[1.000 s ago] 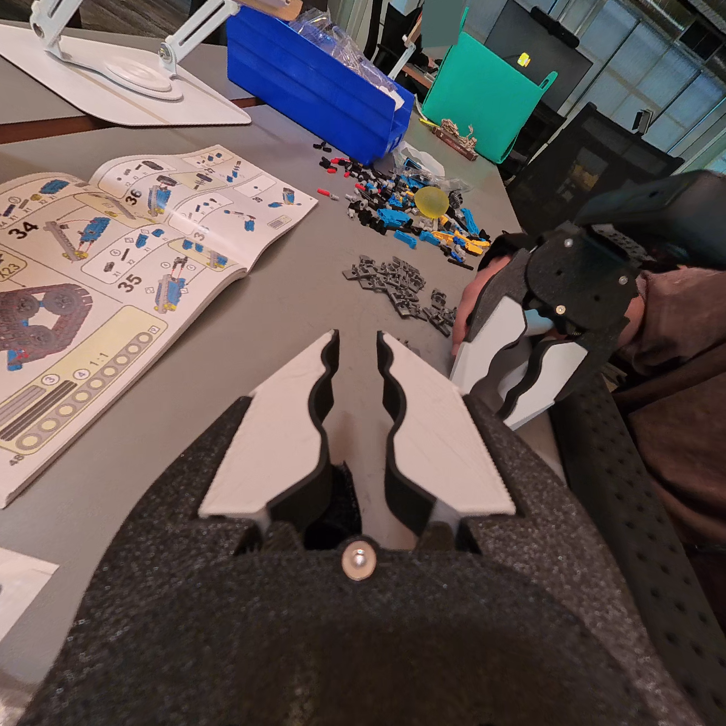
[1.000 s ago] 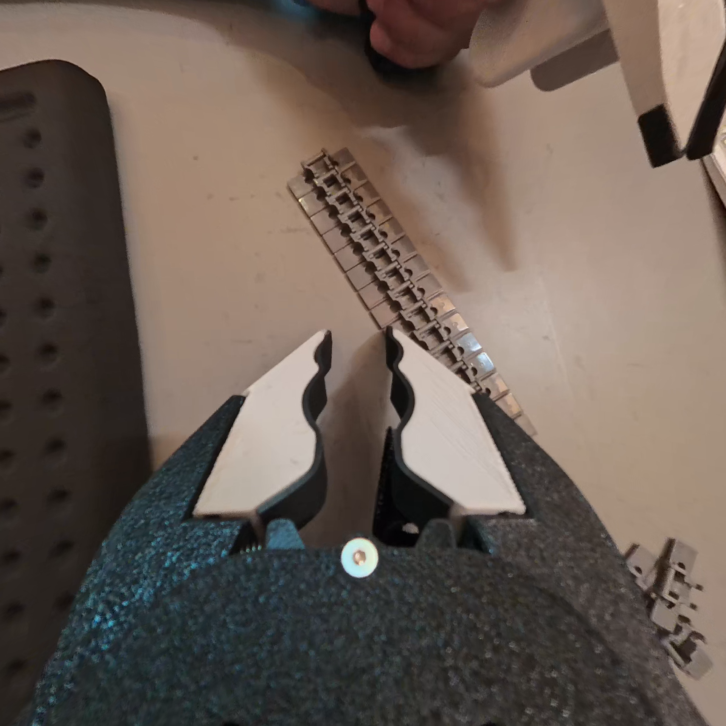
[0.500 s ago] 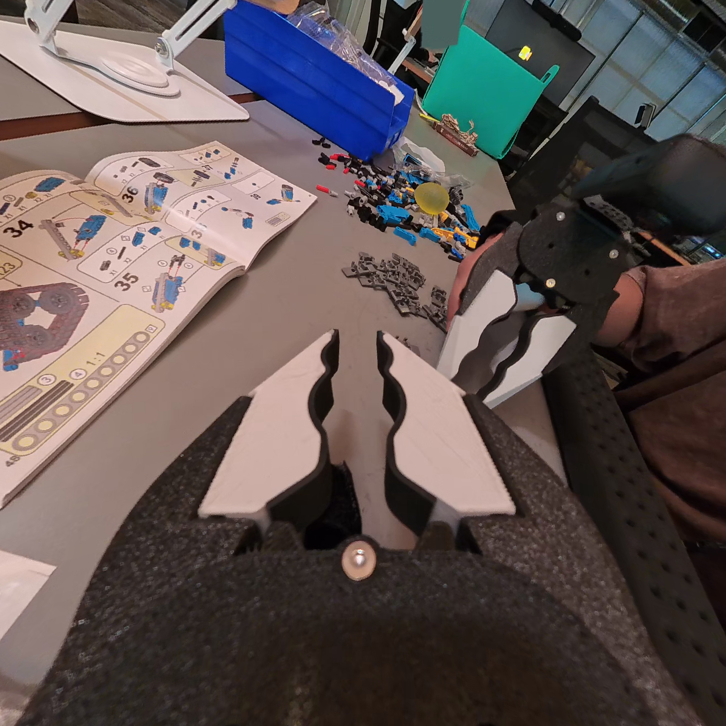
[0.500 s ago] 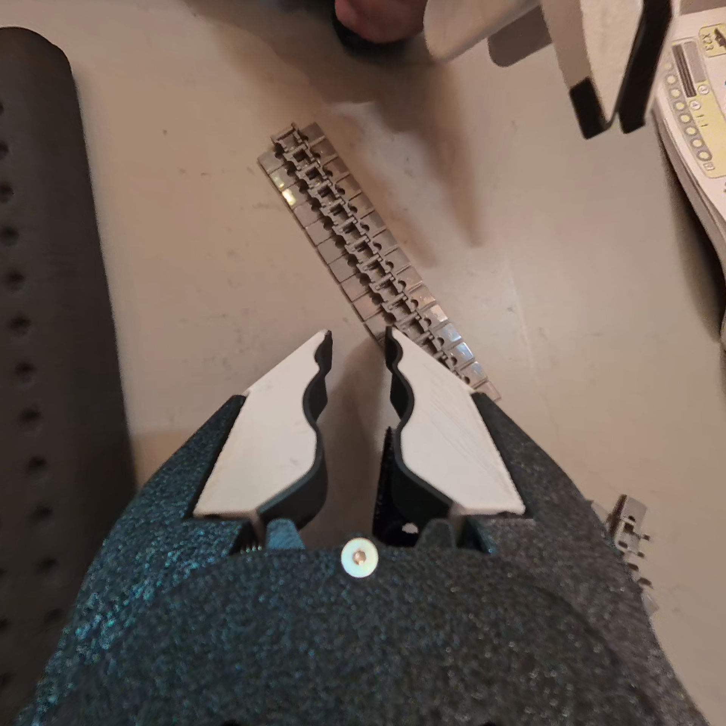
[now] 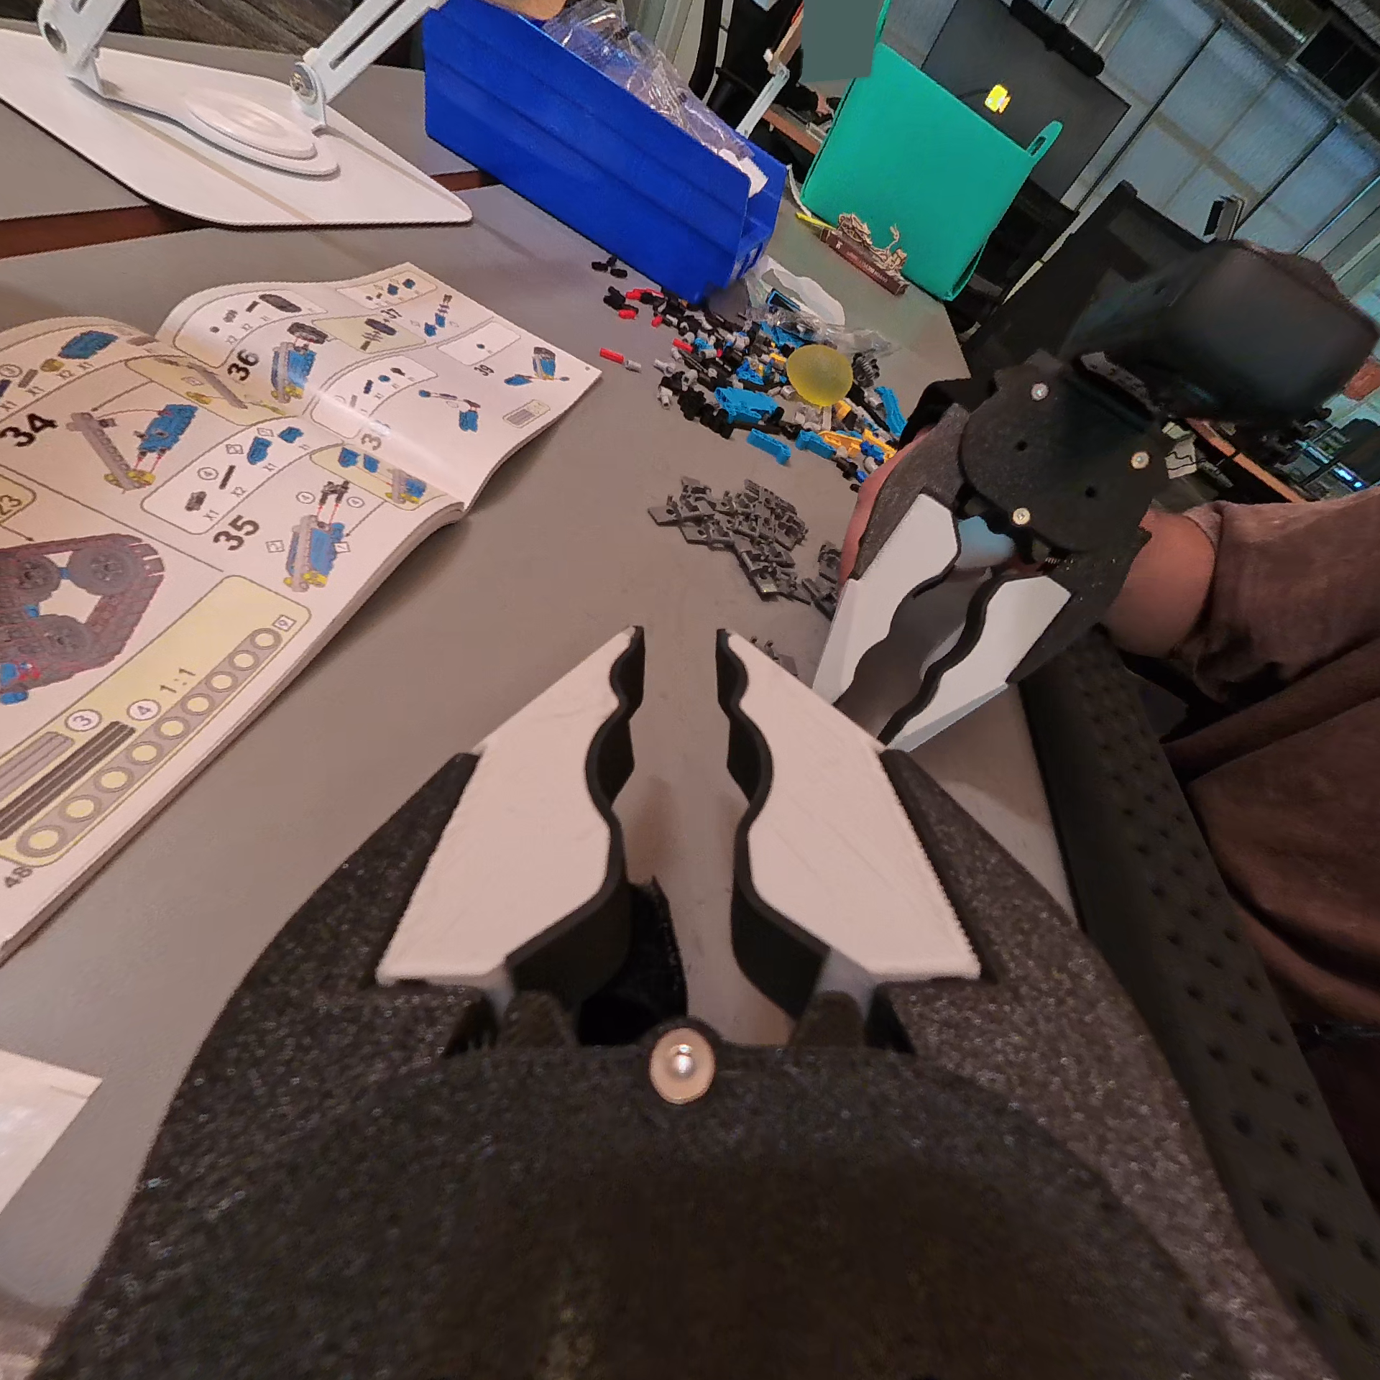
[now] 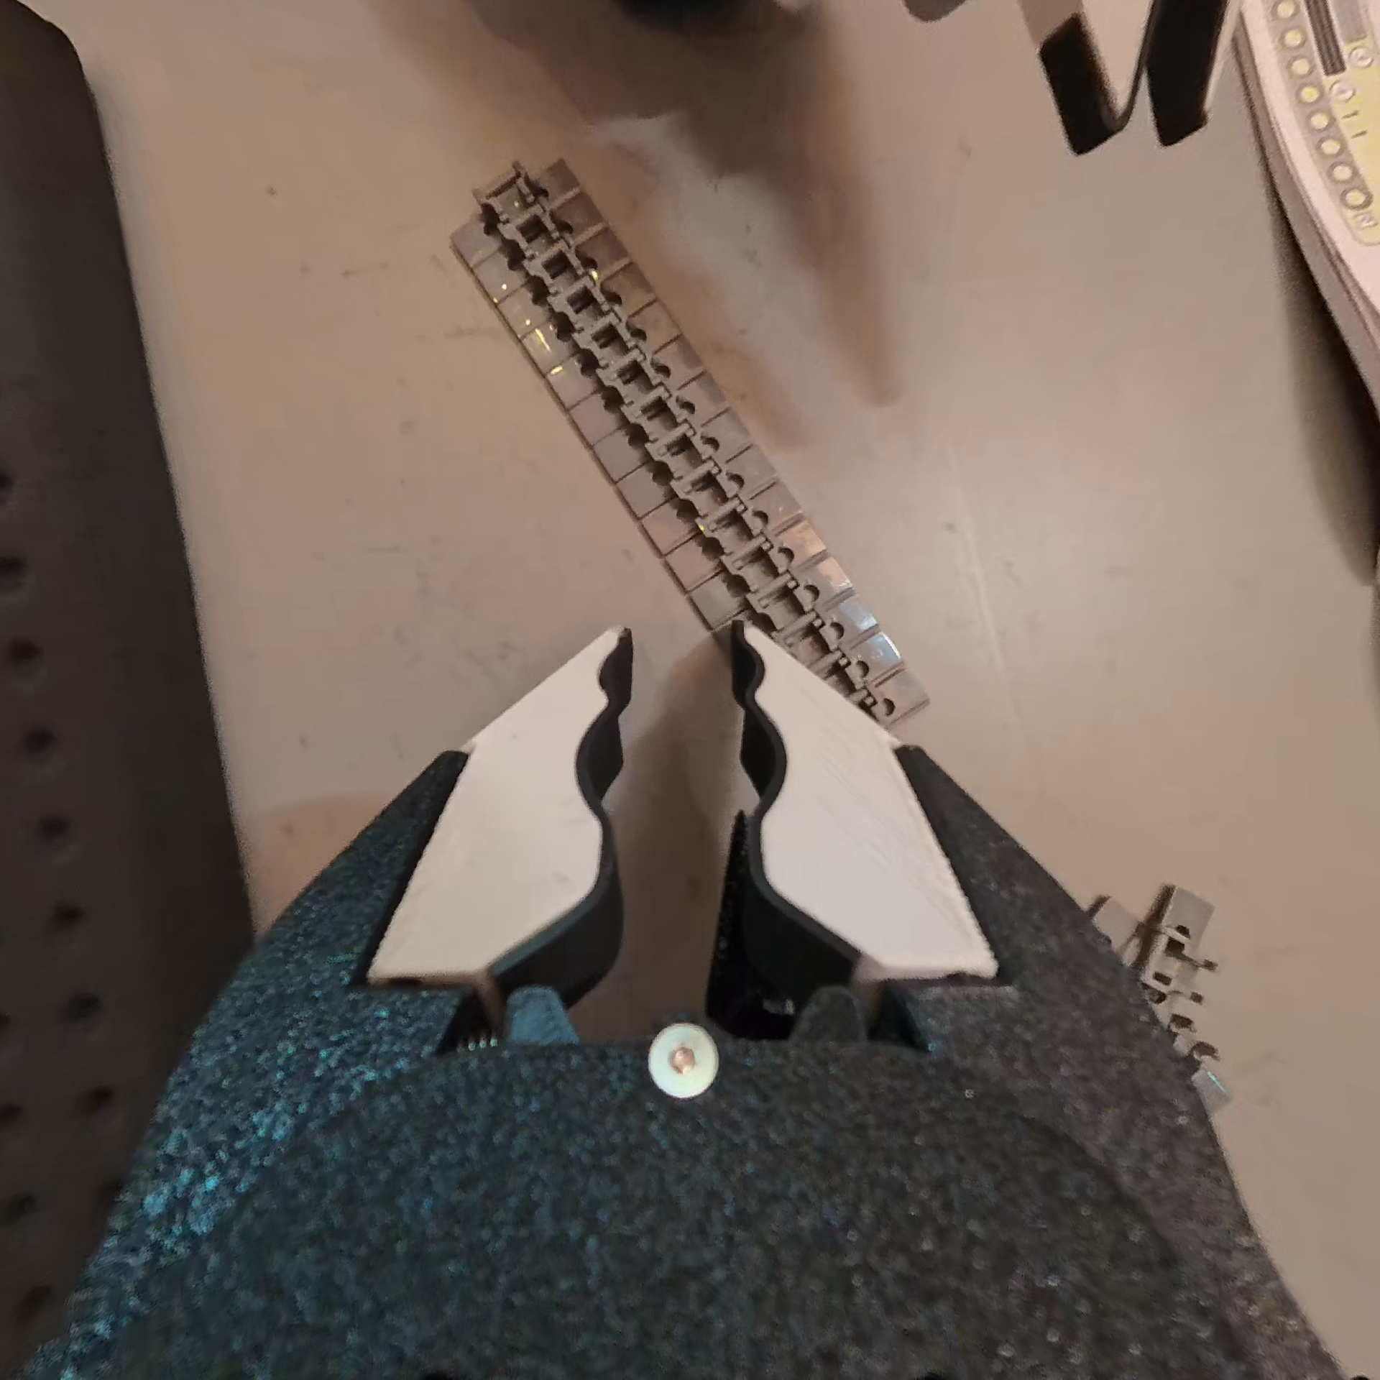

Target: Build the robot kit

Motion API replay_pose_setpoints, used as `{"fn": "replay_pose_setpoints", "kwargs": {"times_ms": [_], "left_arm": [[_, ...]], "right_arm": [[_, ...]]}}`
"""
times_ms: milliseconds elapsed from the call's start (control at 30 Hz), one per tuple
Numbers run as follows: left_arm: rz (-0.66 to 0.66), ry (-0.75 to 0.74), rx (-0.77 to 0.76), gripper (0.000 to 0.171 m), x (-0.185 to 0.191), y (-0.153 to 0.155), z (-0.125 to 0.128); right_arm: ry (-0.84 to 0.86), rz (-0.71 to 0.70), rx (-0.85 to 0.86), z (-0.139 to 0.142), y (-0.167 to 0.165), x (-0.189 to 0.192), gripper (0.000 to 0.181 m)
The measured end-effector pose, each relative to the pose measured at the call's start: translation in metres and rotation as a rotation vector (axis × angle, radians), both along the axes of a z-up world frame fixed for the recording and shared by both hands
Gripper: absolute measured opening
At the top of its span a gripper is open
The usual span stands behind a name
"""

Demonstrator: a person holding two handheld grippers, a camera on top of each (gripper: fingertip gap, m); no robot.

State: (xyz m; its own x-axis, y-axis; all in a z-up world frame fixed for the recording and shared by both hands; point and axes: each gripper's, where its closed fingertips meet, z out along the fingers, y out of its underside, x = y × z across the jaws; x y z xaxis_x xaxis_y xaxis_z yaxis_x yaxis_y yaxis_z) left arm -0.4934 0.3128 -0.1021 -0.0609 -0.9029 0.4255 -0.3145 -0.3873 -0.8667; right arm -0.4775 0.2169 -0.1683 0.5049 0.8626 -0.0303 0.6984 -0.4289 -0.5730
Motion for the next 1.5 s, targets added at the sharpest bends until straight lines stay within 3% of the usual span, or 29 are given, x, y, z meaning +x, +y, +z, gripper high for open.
{"fn": "replay_pose_setpoints", "kwargs": {"times_ms": [1167,1500], "left_arm": [[-0.011,0.014,0.0,0.019,0.001,-0.003,-0.002],[-0.078,0.081,0.032,0.021,0.008,-0.026,-0.012]], "right_arm": [[-0.124,-0.022,0.008,-0.001,0.007,0.039,0.023],[0.045,-0.056,0.114,0.018,0.033,0.048,0.022]]}}
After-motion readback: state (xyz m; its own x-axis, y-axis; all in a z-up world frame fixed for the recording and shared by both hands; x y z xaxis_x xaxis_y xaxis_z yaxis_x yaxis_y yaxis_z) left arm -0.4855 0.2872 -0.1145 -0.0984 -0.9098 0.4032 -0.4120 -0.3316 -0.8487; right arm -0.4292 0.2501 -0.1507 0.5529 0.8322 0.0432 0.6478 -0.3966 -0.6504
